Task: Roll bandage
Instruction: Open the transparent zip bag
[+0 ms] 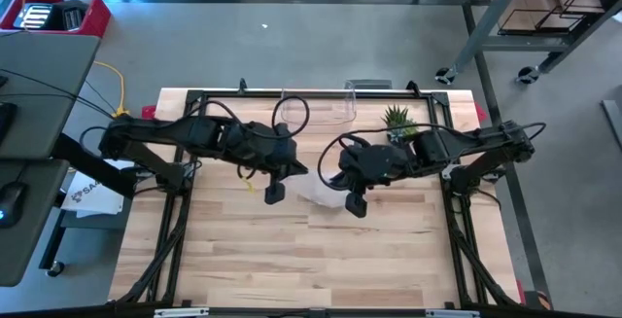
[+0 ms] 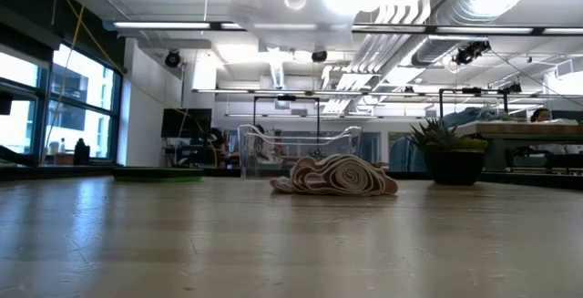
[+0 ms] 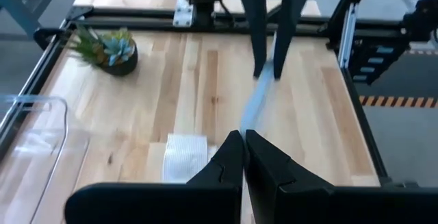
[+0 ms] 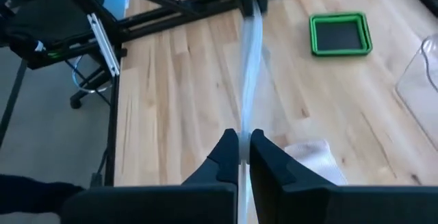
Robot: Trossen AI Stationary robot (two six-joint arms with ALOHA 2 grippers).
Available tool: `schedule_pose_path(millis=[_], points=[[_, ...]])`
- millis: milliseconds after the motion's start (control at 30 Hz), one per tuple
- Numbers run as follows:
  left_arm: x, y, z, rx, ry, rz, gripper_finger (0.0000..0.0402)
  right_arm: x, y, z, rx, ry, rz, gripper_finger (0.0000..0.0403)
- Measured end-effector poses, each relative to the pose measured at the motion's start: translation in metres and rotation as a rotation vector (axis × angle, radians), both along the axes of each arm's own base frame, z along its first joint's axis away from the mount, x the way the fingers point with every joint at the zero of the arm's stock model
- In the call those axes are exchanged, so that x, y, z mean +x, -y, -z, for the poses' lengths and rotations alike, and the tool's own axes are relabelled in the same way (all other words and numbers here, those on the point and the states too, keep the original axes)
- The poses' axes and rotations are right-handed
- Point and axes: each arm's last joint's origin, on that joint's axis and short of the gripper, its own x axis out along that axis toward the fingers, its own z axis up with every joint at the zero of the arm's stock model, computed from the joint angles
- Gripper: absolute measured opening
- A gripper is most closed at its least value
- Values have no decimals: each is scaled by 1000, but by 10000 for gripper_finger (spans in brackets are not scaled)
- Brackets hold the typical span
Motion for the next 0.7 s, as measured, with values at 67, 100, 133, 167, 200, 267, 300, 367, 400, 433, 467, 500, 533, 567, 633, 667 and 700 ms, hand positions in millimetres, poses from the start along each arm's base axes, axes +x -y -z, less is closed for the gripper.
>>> schedule_pose_path(millis=[67, 100, 133, 167, 200, 267, 300, 367, 400, 433, 467, 500, 533, 567, 633, 667, 700], points=[[-6, -1, -1, 3, -21, 0, 0, -1, -1, 1, 4, -15, -1, 2], [-10, -1, -2, 4, -31, 0, 0, -1, -1, 1, 7, -19, -5, 2], [-15, -2, -3, 6, -43, 0, 0, -2, -1, 1, 16, -23, -8, 1], [-20, -3, -5, 7, -56, 0, 0, -2, -2, 2, 21, -32, -9, 1], [-24, -3, -5, 4, -70, -5, 0, -3, -2, 2, 24, -38, -12, 1], [-32, -5, -6, -4, -96, -17, 0, -3, -2, 3, 29, -44, -20, 1], [-35, -5, -6, -6, -111, -21, 0, -3, -2, 3, 30, -42, -21, 1], [-41, -6, -7, -16, -134, -33, 0, -3, -2, 3, 30, -48, -22, 1], [-43, -6, -7, -22, -145, -38, 0, -3, -2, 3, 30, -44, -21, 1], [-45, -6, -7, -29, -155, -44, 0, -3, -2, 3, 29, -44, -19, 1], [-47, -6, -6, -33, -172, -47, 0, -3, -1, 3, 28, -42, -17, 1], [-48, -5, -5, -35, -188, -47, 0, -2, -2, 2, 27, -38, -16, 2], [-49, -4, -4, -38, -196, -46, 0, -2, -1, 2, 26, -35, -15, 4], [-49, -2, -4, -40, -198, -45, 0, -2, -1, 2, 24, -29, -10, 7], [-51, 1, -4, -43, -203, -39, 0, -1, -1, 1, 31, -21, 10, 16], [-52, 3, -3, -44, -211, -37, 0, -1, -1, 1, 36, -21, 15, 21], [-53, 5, -2, -42, -223, -39, 0, -2, -1, 2, 47, -28, 20, 27]])
